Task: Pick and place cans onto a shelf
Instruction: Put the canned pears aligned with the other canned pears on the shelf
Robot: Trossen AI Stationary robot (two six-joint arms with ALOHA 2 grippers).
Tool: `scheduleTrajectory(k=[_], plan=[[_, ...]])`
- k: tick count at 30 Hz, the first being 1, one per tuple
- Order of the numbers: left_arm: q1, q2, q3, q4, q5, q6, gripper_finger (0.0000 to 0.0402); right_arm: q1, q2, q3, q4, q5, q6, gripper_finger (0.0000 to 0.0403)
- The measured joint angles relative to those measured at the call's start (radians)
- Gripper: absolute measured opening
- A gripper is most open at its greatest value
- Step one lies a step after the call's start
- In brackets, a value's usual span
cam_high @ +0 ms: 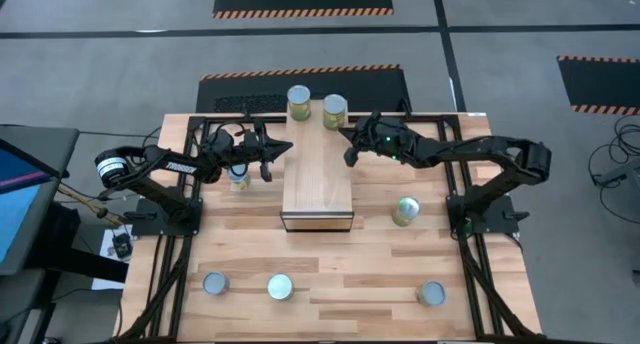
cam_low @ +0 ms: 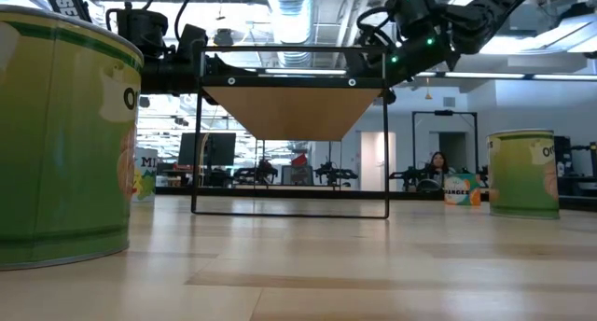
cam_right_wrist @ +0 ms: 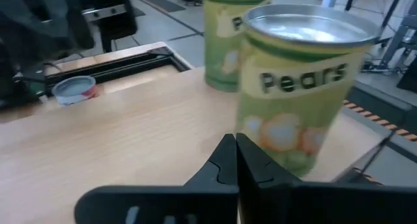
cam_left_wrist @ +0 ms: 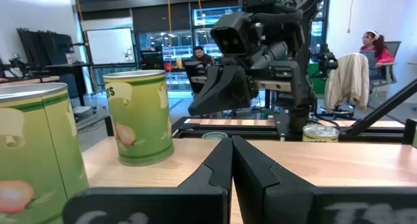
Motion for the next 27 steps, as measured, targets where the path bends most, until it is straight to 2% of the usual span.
scheduleTrajectory(k=[19,27], plan=[[0.000,0.000,0.000,-0.001,-0.023,-0.005,0.0000,-0.043,0.133,0.081,0.043,-0.004,-0.041,0.0005],[0.000,0.000,0.000,-0.006,-0.024,-0.005,0.0000,-0.042,0.093,0.083,-0.031,-0.003,-0.054,0.0007]])
